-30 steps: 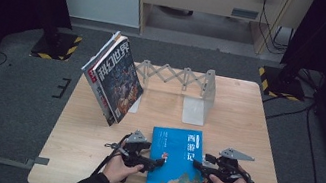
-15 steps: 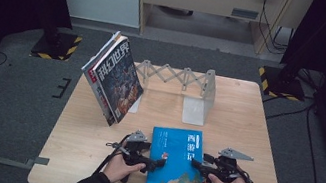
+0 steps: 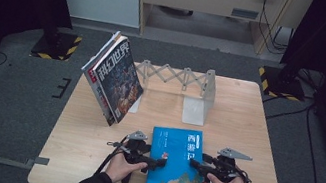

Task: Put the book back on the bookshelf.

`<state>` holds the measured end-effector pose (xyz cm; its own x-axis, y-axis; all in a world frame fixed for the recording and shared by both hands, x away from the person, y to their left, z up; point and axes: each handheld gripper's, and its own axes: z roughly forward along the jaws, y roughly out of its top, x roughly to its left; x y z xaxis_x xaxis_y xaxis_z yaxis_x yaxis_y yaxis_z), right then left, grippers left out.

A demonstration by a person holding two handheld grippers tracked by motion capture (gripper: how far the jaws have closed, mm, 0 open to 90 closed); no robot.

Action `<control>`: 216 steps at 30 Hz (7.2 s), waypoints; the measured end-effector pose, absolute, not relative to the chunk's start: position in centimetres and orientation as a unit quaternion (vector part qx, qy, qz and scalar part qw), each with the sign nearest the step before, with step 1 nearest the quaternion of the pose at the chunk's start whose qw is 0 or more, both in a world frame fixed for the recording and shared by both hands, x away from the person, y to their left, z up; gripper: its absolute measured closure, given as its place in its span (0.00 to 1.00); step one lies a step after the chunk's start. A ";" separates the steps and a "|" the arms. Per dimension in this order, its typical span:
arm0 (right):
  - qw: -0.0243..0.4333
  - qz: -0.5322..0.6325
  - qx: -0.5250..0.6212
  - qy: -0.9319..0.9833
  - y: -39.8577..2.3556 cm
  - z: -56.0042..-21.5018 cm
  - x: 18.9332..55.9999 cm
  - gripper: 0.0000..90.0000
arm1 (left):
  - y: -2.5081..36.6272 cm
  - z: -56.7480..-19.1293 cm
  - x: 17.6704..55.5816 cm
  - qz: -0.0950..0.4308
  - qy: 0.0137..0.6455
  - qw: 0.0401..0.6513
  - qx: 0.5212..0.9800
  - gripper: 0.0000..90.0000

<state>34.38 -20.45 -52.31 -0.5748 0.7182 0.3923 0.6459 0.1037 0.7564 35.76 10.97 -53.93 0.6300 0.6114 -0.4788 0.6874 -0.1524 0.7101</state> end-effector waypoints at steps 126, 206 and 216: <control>0.016 0.527 0.439 0.727 -20.2 -51.2 34.6 0.47 | 8.8 -49.3 35.9 -0.069 0.446 0.549 0.704 0.48; 0.207 0.342 0.509 0.763 -27.9 -52.2 36.0 0.22 | 18.1 -37.3 35.5 0.099 0.425 0.606 0.665 0.67; 0.201 0.307 0.518 0.773 -28.3 -53.4 36.3 0.11 | 19.5 -36.2 36.1 0.137 0.440 0.607 0.648 0.67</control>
